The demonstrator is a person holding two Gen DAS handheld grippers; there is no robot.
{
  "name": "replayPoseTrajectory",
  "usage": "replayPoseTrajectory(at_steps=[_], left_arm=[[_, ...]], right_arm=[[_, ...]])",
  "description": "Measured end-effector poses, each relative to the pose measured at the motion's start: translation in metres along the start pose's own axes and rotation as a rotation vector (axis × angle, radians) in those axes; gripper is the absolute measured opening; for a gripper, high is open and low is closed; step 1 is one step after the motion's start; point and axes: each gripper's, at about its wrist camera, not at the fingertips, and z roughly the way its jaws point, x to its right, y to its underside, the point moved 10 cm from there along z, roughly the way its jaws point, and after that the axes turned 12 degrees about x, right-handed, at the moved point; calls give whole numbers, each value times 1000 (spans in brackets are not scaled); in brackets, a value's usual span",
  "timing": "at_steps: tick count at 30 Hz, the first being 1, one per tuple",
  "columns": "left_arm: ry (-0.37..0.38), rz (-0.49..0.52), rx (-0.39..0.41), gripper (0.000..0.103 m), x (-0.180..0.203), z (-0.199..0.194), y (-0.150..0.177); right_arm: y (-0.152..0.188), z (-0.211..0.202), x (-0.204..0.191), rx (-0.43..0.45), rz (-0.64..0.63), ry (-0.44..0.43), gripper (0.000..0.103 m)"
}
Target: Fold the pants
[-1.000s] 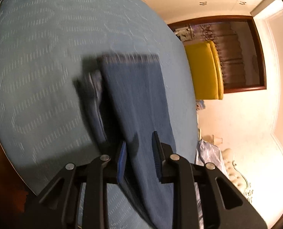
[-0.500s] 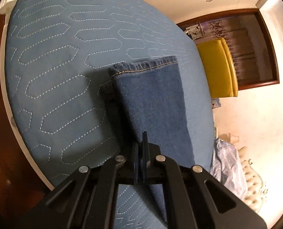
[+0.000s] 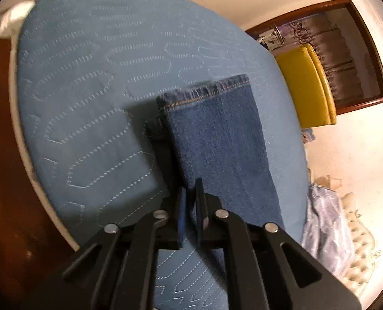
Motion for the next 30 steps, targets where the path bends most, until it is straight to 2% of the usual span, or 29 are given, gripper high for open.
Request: replayPoseTrajectory(at_steps=[1,2,3,5,6,7,8,9,11,12,14,15,17,18,19,20,22,24,26,27,28,29,30], left_arm=[[-45,31,22,30,-3,-4,-2],[-107,61,57,41,-7,-11,-6],[-171,90,126,49,-10,-22,-13],[-233,181,201,49,-4,-35,-21],[-276,312,258,49,11,-43,-22],[-288,409,294,50,28,-45,-19],[-283,489,311,51,45,-44,-13],[-262,603,316,53,72,-39,1],[-216,758,309,54,120,-24,34],[-184,838,302,54,150,-14,57],[-150,940,290,53,187,-2,98],[-109,986,250,53,210,7,129],[-9,1051,168,50,248,17,189],[36,1107,144,43,268,19,224],[72,1151,125,39,281,20,251],[130,1197,96,38,300,19,286],[209,1244,63,38,324,15,333],[304,1280,7,37,358,18,389],[374,1295,-54,36,394,29,437],[387,1310,-59,34,404,33,456],[409,1331,-67,33,416,37,480],[432,1337,-82,33,432,43,500],[459,1331,-116,33,447,50,522]], right_arm=[[-1,-3,6,10,-13,37,42],[0,-8,10,16,-21,62,55],[-1,-13,15,23,-26,75,56],[-7,-30,30,51,-29,115,56],[-13,-39,36,74,-39,155,57],[-27,-49,34,115,-65,184,57],[-34,-51,25,132,-77,165,57],[-45,-53,5,150,-96,113,57],[-71,-52,-60,204,-161,-35,60],[-79,-48,-80,219,-179,-74,62],[-96,-28,-131,244,-212,-163,63],[-103,-6,-153,238,-224,-177,63],[-105,39,-168,175,-229,-170,58],[-104,57,-167,152,-232,-148,54],[-102,87,-159,119,-252,-79,43],[-102,95,-155,119,-250,-78,37],[-103,102,-152,155,-270,-60,31],[-99,102,-157,195,-322,-18,31],[-99,98,-159,220,-332,-1,32],[-100,93,-157,228,-319,1,33],[-96,77,-157,241,-283,-7,37],[-94,64,-152,256,-248,2,56],[-91,52,-149,271,-222,-8,58]])
